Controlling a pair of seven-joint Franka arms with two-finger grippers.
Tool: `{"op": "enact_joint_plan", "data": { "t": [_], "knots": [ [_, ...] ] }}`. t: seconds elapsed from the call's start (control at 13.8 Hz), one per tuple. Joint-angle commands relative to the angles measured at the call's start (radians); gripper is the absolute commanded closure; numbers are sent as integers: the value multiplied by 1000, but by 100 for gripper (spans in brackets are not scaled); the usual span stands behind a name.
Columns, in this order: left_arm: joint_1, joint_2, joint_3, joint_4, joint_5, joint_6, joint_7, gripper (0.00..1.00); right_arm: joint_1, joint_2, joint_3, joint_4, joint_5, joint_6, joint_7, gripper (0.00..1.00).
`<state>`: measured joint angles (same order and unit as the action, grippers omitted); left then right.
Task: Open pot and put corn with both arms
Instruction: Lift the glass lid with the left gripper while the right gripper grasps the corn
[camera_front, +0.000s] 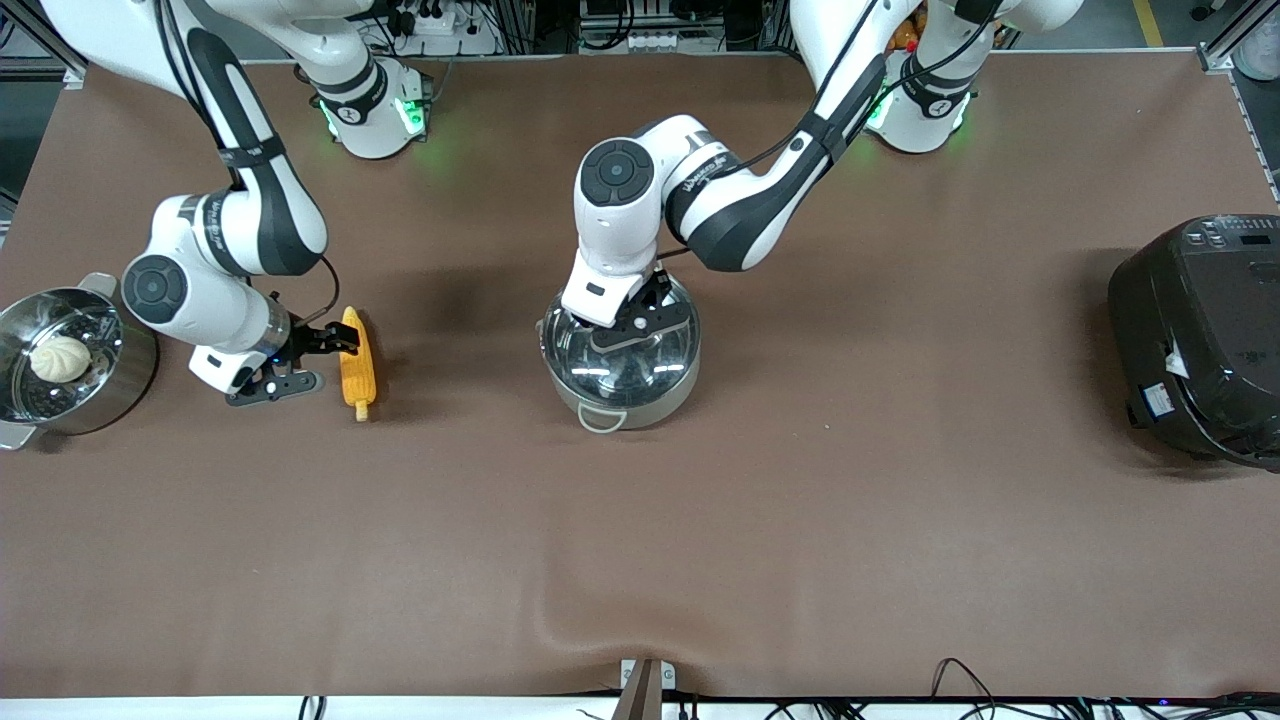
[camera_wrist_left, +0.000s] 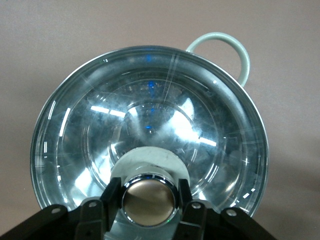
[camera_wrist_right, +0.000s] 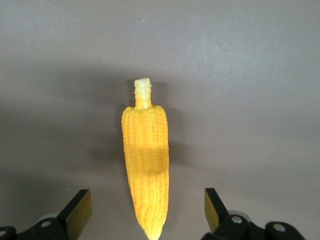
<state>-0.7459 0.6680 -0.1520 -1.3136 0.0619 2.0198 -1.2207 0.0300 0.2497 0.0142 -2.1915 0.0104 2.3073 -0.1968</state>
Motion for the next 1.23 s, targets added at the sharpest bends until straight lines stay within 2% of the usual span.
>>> {"op": "enact_joint_plan", "data": {
  "t": [0.0, 0.29, 0.65, 0.87, 1.01, 1.16],
  "knots": [
    [-10, 13, 8, 5, 27, -12, -10, 100, -1, 40, -3, -5, -61, 47, -16, 0],
    [0, -31, 8, 2, 15, -32, -25, 100, 1, 74, -2, -17, -70, 67, -13, 0],
    [60, -188, 5, -9, 13, -203, 15, 100, -2, 94, -2, -59, -70, 146, -13, 0],
    [176, -263, -1, -10, -6, -314, 133, 100, -1, 115, 0, -59, -69, 146, -13, 0],
    [290, -298, -4, -21, -36, -372, 305, 100, -1, 128, 0, -59, -69, 149, -13, 0],
    [385, -336, -4, -74, -36, -377, 482, 100, -2, 138, 0, -57, -69, 155, -15, 0]
  ]
}}
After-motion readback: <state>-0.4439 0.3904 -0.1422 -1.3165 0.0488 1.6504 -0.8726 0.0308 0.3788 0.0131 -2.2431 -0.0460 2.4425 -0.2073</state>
